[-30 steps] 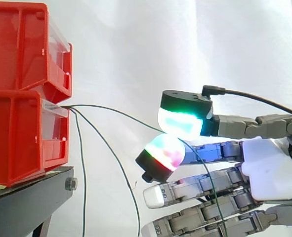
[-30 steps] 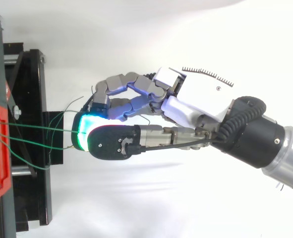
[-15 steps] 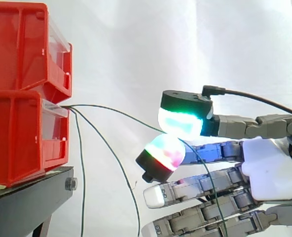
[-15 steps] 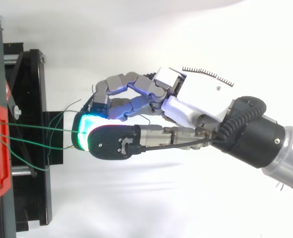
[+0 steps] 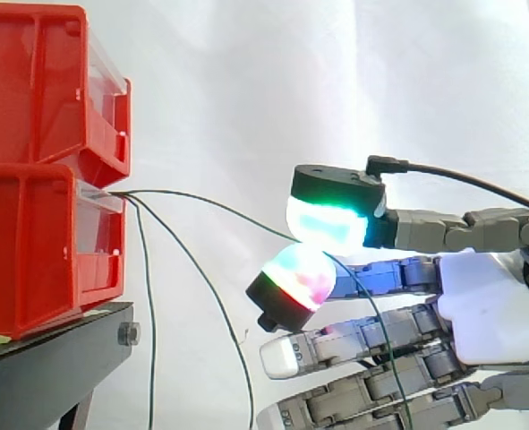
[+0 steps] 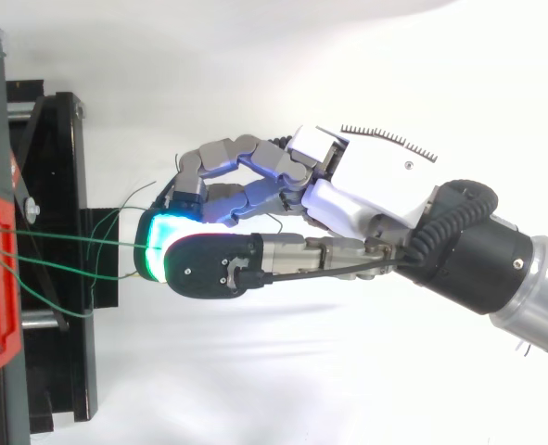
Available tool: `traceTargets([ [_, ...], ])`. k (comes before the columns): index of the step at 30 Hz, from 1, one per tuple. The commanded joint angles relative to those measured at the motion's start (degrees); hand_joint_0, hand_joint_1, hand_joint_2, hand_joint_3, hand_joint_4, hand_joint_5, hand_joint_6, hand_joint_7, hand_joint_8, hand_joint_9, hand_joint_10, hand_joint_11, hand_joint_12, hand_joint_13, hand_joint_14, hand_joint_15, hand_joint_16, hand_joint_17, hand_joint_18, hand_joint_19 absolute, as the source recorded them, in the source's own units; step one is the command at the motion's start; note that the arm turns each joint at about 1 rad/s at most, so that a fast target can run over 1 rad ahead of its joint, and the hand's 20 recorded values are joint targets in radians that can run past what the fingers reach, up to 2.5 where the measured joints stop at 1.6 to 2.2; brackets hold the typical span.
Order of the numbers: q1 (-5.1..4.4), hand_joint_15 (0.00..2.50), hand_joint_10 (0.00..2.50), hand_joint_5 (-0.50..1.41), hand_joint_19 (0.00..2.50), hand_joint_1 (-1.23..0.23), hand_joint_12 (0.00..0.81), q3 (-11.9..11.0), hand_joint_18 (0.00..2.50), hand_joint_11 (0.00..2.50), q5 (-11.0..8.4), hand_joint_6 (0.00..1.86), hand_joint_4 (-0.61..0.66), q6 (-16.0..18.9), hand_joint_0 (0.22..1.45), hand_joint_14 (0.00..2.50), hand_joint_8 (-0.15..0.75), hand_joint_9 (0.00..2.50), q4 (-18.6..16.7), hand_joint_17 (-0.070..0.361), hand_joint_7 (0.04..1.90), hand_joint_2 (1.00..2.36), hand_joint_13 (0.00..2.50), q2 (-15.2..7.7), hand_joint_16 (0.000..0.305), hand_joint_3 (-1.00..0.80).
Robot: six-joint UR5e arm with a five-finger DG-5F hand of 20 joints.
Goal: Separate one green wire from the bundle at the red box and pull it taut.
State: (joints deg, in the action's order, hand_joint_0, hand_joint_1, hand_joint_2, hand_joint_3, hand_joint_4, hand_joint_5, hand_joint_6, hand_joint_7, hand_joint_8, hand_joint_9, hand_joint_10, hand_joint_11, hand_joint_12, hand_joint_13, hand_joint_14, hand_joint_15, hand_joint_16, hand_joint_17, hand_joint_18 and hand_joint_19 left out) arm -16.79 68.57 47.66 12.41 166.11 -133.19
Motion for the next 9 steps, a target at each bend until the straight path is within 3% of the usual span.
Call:
traceTargets([
  [1,0.00,0.09,0.02,-0.14,0.15,-0.85,0.346,0.08,0.34,0.42,-0.03,0.89,-0.25,-0.02,0.62,0.00,0.226,0.88,0.00,0.096,1.14,1.02,0.44,-0.05,0.043,-0.04],
  [9,0.00,0.09,0.01,-0.14,0.15,-0.85,0.346,0.08,0.34,0.42,-0.03,0.89,-0.25,-0.02,0.62,0.00,0.225,0.88,0.00,0.096,1.13,1.02,0.44,0.04,0.043,-0.04],
])
